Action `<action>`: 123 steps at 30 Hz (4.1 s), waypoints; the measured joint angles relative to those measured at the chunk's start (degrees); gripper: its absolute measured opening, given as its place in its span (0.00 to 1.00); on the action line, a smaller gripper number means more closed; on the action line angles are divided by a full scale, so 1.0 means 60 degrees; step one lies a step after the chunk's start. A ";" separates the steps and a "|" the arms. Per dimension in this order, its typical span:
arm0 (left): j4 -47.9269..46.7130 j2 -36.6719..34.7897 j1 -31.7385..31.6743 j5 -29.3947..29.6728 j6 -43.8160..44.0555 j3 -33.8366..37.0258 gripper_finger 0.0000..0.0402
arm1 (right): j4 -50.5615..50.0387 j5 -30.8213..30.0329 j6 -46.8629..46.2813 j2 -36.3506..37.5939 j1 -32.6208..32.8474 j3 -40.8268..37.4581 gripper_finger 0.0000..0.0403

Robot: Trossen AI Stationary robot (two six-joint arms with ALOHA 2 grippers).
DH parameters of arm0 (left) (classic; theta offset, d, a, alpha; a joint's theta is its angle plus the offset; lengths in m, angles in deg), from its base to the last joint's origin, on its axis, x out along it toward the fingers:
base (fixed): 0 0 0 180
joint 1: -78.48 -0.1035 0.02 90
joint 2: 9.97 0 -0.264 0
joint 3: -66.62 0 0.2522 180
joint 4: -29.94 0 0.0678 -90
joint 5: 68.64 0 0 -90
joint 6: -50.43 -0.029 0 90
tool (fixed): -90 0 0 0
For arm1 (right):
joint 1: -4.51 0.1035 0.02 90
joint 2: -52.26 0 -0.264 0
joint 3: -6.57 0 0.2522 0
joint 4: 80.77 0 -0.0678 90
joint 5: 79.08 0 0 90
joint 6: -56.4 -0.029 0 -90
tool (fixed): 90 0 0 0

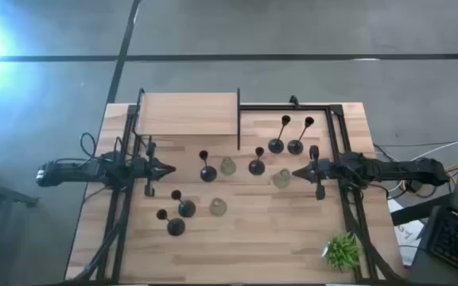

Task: Pick & Place candle stick holders

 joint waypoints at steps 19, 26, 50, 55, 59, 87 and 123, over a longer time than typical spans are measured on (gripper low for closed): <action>-0.0004 0.0003 0.0001 0.0000 0.0000 0.0000 0.06 | 0.0003 -0.0004 0.0000 0.0000 0.0000 0.0000 0.02; -0.0004 0.0000 -0.0001 0.0000 -0.0003 0.0000 0.06 | 0.0001 -0.0093 0.0469 0.0002 0.0000 0.0000 0.02; -0.0001 0.0000 0.0001 0.0000 -0.0001 0.0000 0.06 | 0.1171 -0.1349 0.2100 -0.0007 -0.0018 0.0000 0.02; -0.0001 0.0000 0.0001 -0.0003 -0.0003 0.0000 0.06 | 0.2821 -0.1418 0.0394 -0.0011 -0.0018 0.0000 0.02; -0.0001 0.0000 0.0002 -0.0002 -0.0001 0.0000 0.06 | 0.3829 -0.1420 -0.0610 0.0015 -0.0018 0.0000 0.02; 0.0033 0.0000 -0.0002 0.0084 0.0843 0.0000 0.06 | 0.0692 -0.7681 0.0004 0.0004 -0.0021 0.0000 0.29; 0.0030 0.0000 -0.0002 0.0080 0.1297 0.0000 0.06 | 0.1825 -0.7669 -0.0086 -0.1089 -0.1386 0.0004 0.33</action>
